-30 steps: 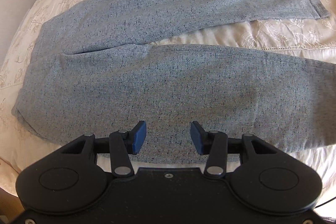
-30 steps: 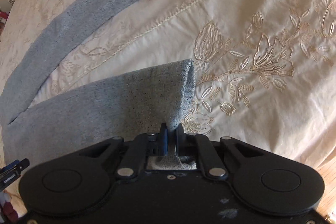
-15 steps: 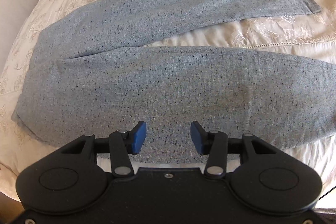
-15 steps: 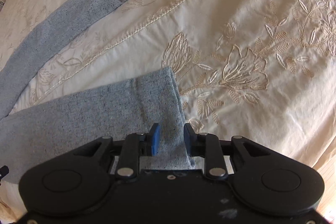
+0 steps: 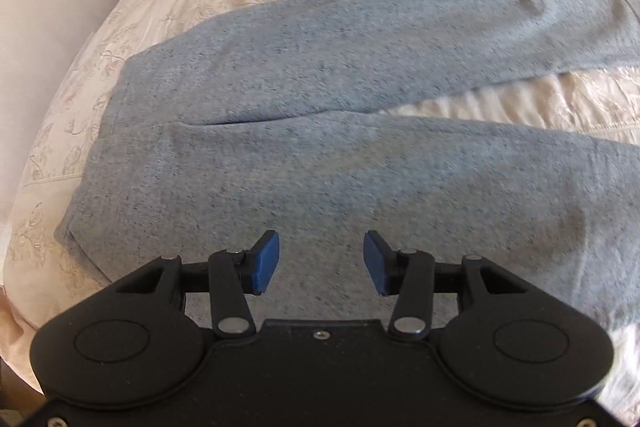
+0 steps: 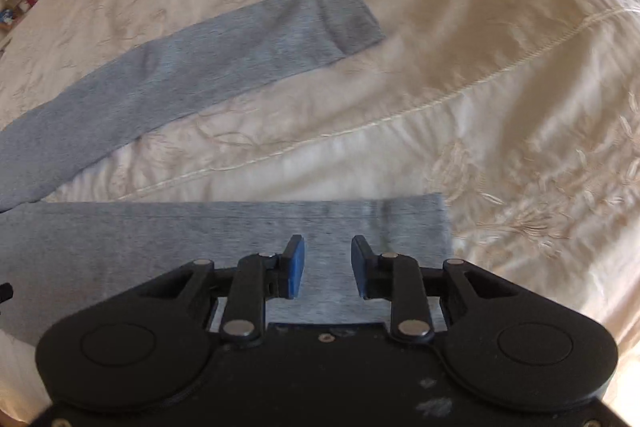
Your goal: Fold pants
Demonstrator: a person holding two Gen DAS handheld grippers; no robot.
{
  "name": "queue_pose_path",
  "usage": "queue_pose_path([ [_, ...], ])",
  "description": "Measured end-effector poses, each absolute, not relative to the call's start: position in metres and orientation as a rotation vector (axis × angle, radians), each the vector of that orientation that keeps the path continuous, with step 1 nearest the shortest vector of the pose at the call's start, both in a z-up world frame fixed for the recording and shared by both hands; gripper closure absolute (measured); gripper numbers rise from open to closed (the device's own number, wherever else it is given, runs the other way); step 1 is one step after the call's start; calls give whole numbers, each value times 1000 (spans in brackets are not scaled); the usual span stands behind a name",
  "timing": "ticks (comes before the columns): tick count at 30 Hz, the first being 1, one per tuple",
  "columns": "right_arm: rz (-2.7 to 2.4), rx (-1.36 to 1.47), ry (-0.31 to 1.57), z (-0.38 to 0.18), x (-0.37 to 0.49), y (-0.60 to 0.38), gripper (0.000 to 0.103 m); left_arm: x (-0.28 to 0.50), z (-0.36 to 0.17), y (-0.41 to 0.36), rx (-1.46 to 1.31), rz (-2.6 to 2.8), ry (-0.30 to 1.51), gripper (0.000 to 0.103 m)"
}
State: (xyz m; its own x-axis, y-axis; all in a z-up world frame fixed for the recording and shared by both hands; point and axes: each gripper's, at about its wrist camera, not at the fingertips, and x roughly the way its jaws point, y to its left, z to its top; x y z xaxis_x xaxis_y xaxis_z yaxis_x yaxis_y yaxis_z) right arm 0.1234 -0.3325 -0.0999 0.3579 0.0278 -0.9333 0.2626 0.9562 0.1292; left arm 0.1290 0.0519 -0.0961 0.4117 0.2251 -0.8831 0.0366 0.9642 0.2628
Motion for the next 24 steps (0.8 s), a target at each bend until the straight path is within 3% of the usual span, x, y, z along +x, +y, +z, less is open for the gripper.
queue_pose_path([
  [5, -119, 280, 1316, -145, 141, -283, 76, 142, -123, 104, 235, 208, 1192, 49],
  [11, -332, 284, 1443, -167, 125, -298, 76, 139, -168, 173, 216, 323, 1406, 45],
  [15, -390, 319, 1424, -136, 139, -304, 76, 164, -134, 186, 88, 278, 1434, 60],
  [24, -334, 464, 1167, -32, 279, -320, 76, 301, 8, 165, -1, 121, 1066, 57],
])
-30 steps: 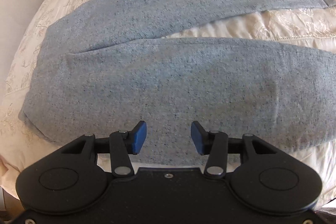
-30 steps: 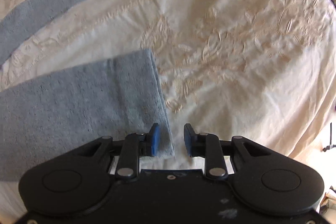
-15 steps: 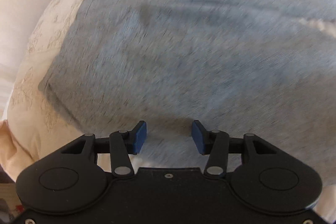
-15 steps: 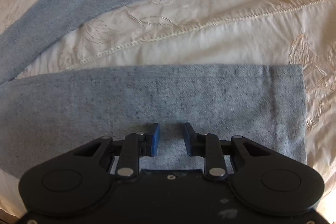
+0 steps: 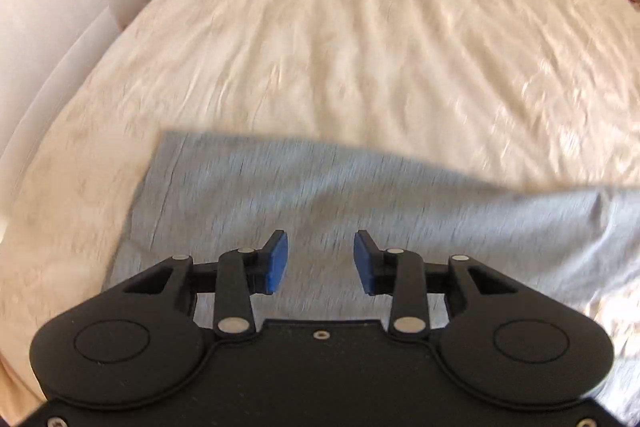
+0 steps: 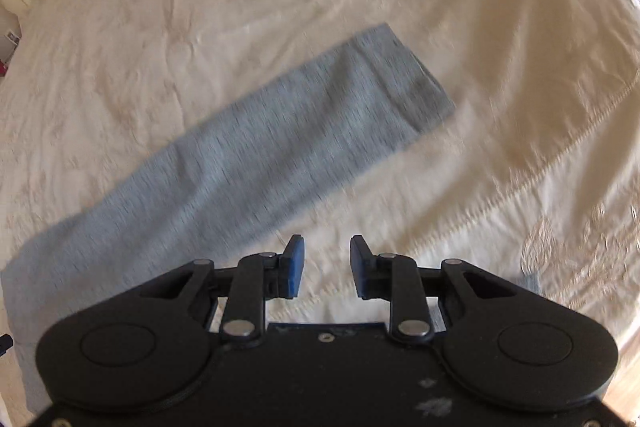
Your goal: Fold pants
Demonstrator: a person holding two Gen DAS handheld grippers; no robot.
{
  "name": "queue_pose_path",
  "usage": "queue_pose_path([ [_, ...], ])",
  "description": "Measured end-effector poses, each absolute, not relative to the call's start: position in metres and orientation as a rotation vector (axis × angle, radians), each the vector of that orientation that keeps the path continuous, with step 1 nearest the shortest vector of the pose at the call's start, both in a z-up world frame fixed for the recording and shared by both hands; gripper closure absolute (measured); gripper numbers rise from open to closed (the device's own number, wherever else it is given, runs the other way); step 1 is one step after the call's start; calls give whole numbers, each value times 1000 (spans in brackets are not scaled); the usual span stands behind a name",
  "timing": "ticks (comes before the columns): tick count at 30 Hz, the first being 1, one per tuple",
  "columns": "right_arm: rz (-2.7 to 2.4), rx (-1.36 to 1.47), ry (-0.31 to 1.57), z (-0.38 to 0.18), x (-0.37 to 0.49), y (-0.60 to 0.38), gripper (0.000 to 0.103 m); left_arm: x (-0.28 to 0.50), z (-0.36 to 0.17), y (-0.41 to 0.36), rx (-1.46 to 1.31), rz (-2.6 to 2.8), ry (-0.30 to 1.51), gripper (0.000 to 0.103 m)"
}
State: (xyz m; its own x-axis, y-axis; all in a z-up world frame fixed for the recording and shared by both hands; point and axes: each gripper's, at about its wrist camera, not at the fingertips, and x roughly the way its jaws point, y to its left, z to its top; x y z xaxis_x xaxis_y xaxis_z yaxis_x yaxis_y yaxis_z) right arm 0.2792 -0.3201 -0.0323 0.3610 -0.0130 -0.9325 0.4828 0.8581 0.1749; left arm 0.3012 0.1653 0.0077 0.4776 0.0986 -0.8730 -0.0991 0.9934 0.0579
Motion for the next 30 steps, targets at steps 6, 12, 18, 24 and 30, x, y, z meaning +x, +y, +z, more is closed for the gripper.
queue_pose_path([
  [6, -388, 456, 1098, -14, 383, -341, 73, 372, 48, 156, -5, 155, 910, 54],
  [12, -488, 518, 1154, -76, 444, -356, 72, 384, -1, 153, -11, 161, 1022, 54],
  [18, -635, 561, 1218, -141, 486, -365, 72, 377, -39, 151, 23, 168, 1135, 54],
  [24, -709, 507, 1323, -179, 482, -364, 79, 381, -47, 152, 38, 178, 1157, 54],
  [30, -554, 474, 1212, -139, 414, -362, 101, 398, -52, 148, 33, 157, 1151, 54],
])
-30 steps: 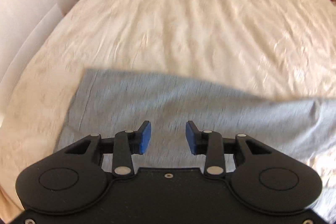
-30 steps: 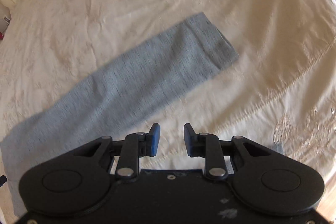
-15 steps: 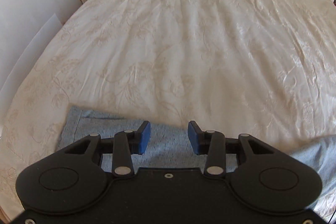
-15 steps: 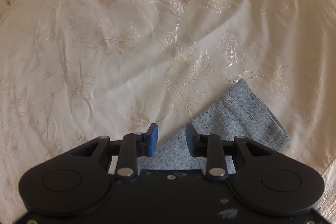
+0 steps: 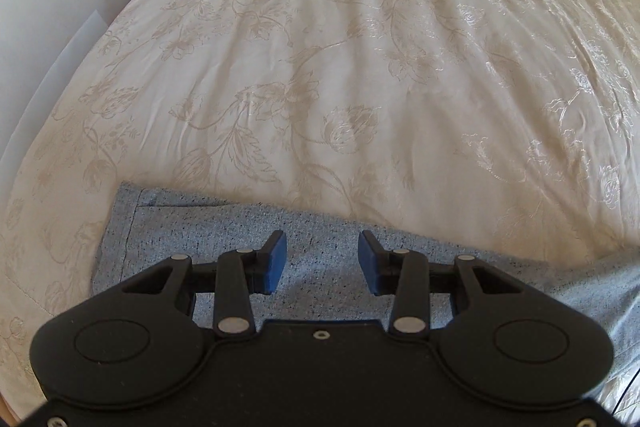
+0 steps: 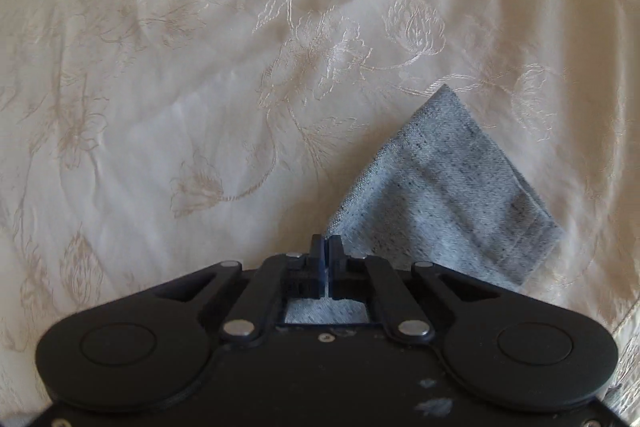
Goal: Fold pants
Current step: 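Grasp the cuff with the right tool while the left tool grasps the waistband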
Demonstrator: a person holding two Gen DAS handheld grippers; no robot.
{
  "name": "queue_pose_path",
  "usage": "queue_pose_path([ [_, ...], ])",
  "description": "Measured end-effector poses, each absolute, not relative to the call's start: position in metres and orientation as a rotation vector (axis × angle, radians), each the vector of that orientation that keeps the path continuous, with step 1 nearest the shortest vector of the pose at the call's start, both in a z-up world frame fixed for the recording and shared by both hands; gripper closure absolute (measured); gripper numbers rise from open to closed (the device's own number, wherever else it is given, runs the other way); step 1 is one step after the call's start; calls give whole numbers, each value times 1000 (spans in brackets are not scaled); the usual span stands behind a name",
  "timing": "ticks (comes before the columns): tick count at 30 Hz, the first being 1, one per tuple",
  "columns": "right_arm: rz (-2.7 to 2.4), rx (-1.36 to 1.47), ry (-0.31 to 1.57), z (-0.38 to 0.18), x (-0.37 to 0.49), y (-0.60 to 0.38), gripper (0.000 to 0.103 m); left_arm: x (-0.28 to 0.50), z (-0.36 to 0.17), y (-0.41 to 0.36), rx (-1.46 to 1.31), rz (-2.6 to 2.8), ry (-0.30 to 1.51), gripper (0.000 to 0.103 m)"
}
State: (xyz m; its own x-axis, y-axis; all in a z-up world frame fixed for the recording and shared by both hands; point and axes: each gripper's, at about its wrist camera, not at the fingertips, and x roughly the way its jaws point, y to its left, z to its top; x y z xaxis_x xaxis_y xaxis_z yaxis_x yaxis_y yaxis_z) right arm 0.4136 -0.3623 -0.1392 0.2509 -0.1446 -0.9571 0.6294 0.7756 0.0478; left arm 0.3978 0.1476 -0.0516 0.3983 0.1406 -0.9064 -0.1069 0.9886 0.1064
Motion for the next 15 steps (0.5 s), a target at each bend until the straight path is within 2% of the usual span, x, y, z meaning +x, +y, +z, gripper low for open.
queue_pose_path([
  [5, -547, 555, 1164, -117, 326, -370, 101, 415, -58, 135, 8, 119, 1159, 54],
  [10, -575, 634, 1227, -148, 278, -367, 101, 430, -68, 118, -53, 67, 1195, 54],
  [15, -586, 605, 1242, -168, 271, -352, 101, 447, -92, 102, -115, 33, 1303, 53],
])
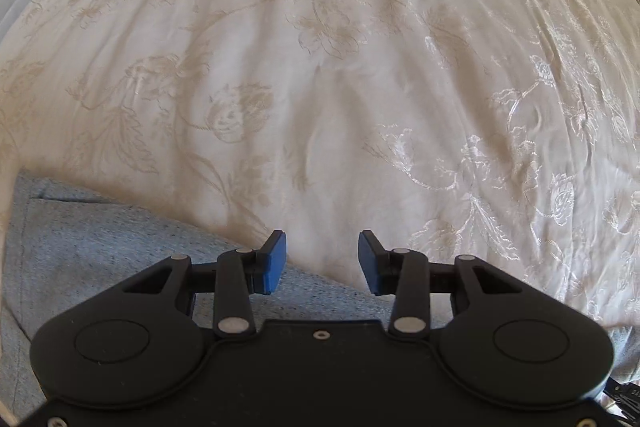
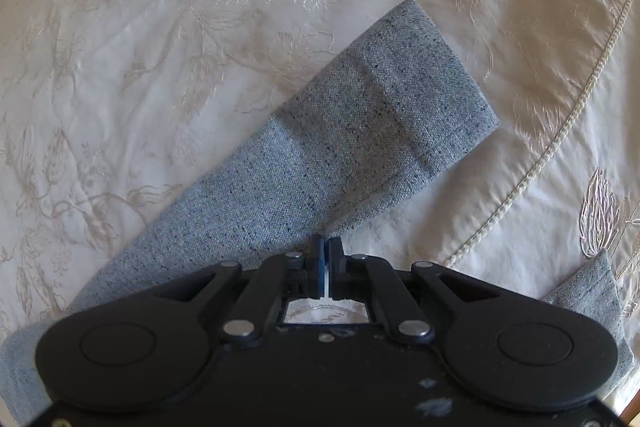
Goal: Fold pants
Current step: 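Grasp the cuff with the right tool while the left tool grasps the waistband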
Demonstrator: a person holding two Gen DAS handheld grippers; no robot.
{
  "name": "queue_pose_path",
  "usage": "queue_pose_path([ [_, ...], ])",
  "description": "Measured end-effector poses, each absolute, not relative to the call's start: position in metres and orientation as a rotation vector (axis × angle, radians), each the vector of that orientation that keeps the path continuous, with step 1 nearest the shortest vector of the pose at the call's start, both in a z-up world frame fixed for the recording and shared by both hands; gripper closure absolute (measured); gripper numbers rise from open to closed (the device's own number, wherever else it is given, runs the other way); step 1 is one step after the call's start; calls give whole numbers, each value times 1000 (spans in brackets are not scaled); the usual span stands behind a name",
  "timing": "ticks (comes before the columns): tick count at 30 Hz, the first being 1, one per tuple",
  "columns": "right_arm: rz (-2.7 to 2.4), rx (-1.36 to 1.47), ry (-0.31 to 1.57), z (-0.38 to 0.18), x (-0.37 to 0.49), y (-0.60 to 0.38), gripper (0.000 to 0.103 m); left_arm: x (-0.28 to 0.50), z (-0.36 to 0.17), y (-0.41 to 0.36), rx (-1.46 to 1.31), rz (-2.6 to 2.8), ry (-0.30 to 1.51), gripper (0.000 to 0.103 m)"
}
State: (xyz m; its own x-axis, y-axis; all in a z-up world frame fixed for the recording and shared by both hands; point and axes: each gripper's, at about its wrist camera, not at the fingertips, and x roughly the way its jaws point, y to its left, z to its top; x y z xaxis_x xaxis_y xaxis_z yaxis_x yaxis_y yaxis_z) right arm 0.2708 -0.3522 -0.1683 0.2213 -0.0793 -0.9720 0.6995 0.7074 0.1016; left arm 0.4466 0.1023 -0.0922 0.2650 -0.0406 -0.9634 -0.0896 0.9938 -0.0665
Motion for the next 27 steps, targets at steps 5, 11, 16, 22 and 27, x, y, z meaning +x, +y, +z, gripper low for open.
queue_pose_path([
  [5, -585, 595, 1241, -174, 270, -348, 101, 461, -123, 92, -112, 71, 1423, 52],
  [11, -575, 617, 1232, -178, 266, -354, 100, 467, -150, 92, -121, 124, 1510, 46],
  [16, -576, 627, 1225, -177, 266, -356, 100, 455, -155, 107, -216, 142, 1504, 101],
  [22, -563, 626, 1211, -167, 264, -357, 100, 430, -131, 128, -272, 101, 1389, 103],
  [27, -547, 630, 1177, -152, 260, -359, 100, 418, -93, 142, -305, 59, 1310, 103],
])
